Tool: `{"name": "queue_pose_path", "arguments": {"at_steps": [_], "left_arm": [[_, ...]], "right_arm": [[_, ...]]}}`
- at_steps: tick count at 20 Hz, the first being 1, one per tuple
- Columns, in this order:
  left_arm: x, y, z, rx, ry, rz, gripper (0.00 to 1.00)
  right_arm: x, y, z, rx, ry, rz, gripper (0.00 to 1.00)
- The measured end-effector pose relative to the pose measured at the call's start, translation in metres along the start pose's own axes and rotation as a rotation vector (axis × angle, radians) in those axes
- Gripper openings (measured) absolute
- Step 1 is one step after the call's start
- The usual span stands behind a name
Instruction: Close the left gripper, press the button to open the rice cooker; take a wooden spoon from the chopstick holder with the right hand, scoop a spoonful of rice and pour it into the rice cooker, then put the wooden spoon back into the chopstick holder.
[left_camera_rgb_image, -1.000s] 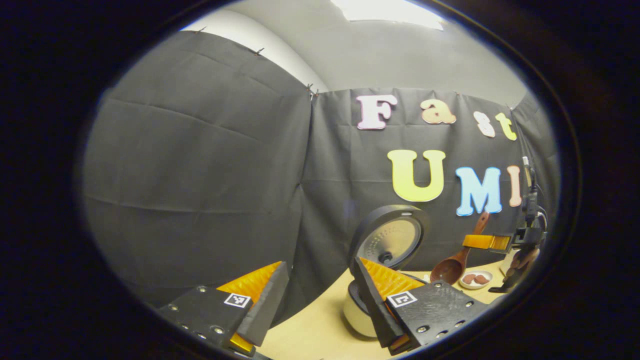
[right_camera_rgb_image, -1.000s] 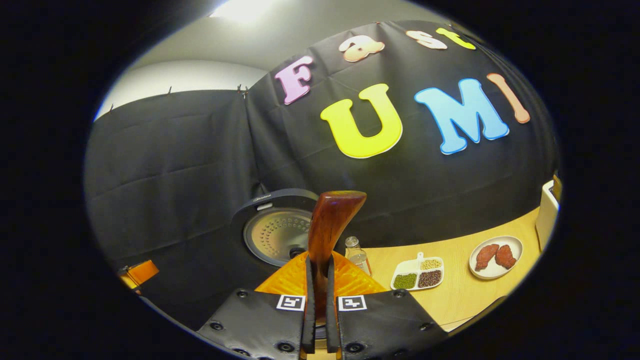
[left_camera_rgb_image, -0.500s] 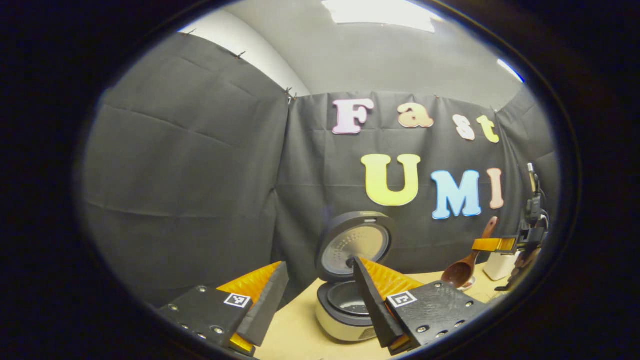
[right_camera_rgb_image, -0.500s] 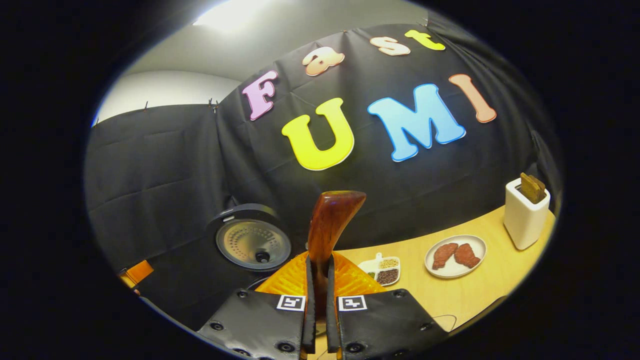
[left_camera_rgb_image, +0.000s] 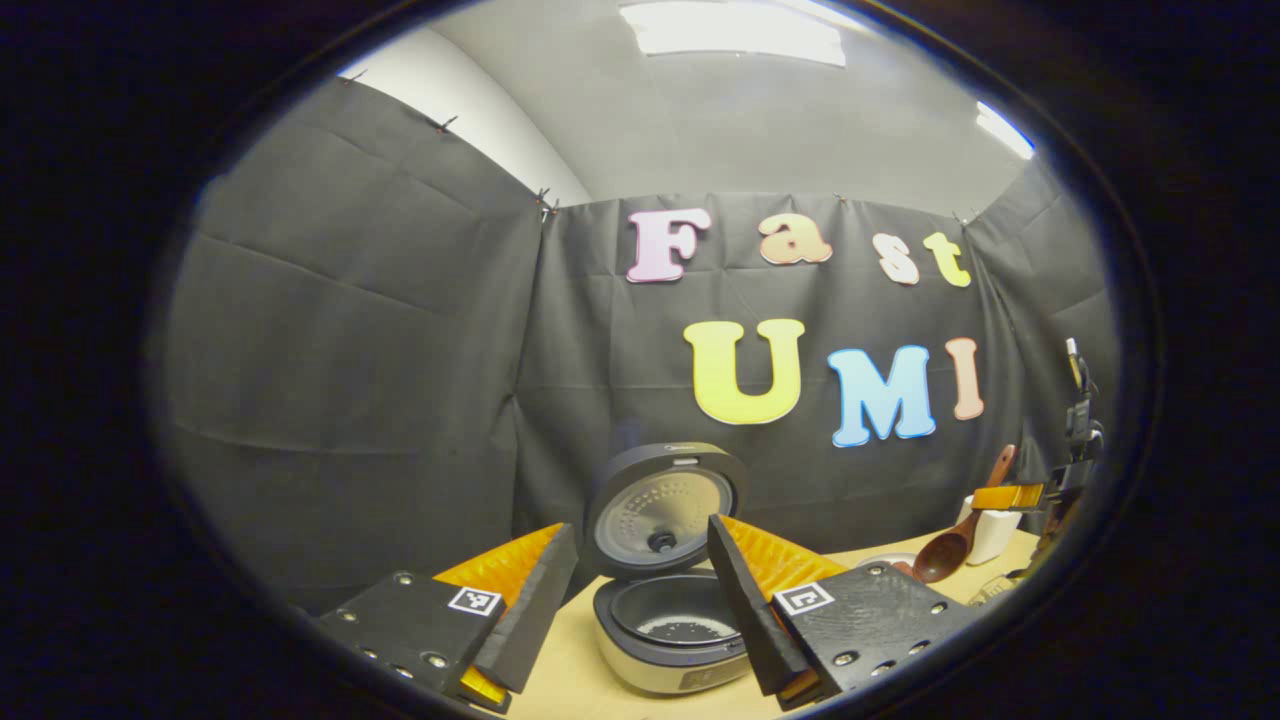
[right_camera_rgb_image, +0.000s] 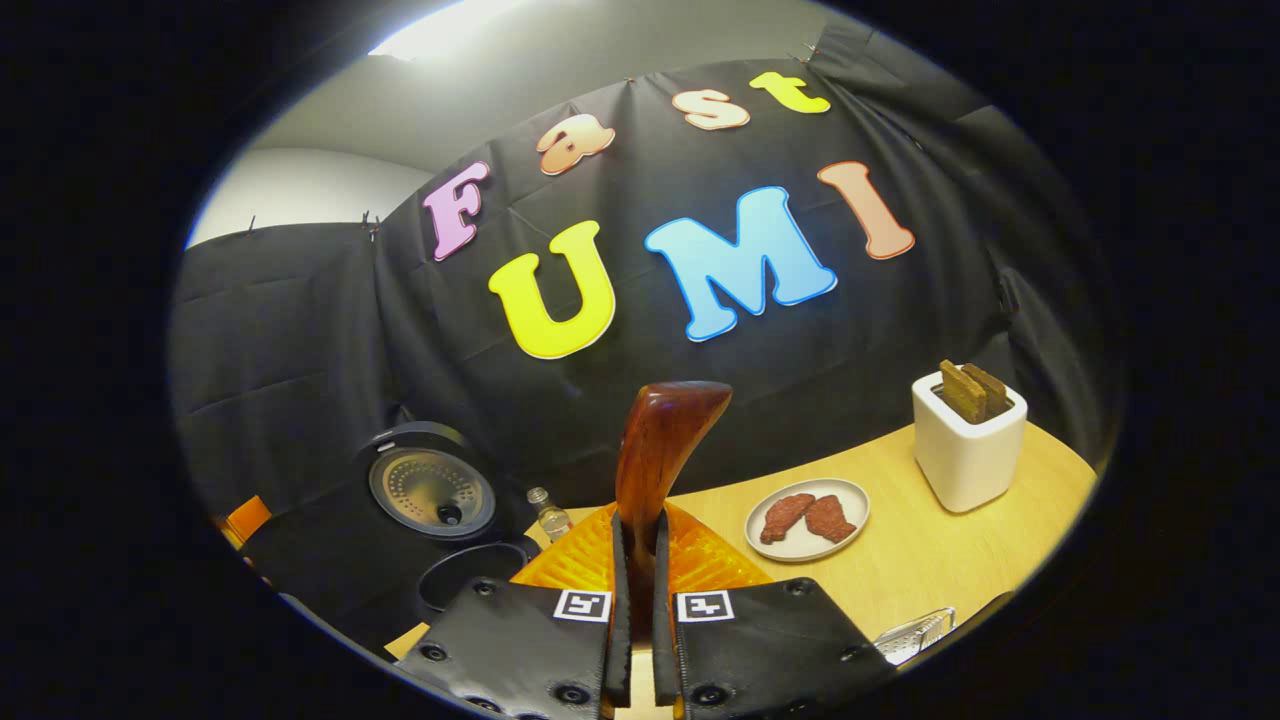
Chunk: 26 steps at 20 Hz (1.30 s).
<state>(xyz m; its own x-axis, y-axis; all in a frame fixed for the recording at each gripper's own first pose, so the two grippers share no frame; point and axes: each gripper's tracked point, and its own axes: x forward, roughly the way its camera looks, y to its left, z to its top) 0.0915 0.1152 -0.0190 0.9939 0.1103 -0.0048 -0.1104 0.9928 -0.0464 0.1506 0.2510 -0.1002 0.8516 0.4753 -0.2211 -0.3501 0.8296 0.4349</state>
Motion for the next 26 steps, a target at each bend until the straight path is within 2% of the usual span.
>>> {"name": "queue_pose_path", "arguments": {"at_steps": [13,22,26], "left_arm": [[0.016,-0.076,0.007,-0.012,0.002,-0.085,0.82],[0.022,-0.119,0.010,-0.009,0.001,-0.137,0.82],[0.025,-0.125,0.004,-0.017,0.014,-0.142,0.82]], "right_arm": [[-0.057,-0.127,0.007,-0.006,-0.002,-0.217,0.10],[-0.090,-0.176,-0.028,0.029,0.077,-0.305,0.10],[-0.094,-0.183,-0.048,0.039,0.118,-0.324,0.10]]}}
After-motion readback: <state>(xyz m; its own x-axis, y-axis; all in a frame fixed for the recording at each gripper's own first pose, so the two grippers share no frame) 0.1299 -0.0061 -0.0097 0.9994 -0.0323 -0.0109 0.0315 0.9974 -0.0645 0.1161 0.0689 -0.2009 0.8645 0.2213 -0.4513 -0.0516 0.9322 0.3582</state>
